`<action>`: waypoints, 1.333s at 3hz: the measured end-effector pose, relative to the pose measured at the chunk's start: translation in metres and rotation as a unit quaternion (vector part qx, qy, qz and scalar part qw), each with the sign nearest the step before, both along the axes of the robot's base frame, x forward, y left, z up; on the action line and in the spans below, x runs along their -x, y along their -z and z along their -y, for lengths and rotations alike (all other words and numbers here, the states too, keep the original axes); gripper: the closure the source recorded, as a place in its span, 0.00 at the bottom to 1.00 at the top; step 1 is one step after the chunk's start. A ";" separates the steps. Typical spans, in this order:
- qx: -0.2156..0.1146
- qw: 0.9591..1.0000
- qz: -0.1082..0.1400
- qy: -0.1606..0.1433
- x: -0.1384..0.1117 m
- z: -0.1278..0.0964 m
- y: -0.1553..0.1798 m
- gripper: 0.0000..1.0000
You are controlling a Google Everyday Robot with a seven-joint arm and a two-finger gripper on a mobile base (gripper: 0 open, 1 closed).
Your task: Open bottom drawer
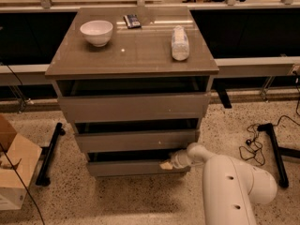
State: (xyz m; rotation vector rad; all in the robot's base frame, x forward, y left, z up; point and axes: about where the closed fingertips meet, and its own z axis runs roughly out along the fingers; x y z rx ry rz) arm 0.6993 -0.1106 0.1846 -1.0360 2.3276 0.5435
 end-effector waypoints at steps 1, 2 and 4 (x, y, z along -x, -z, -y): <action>0.000 1.000 0.000 0.000 0.000 0.000 -0.004 0.41; 0.000 1.000 0.000 0.000 0.000 0.000 -0.005 0.18; -0.001 1.000 -0.002 -0.001 0.001 -0.002 -0.003 0.00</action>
Offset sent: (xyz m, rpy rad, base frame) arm 0.0000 0.0000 0.0027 0.0000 0.0000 0.0000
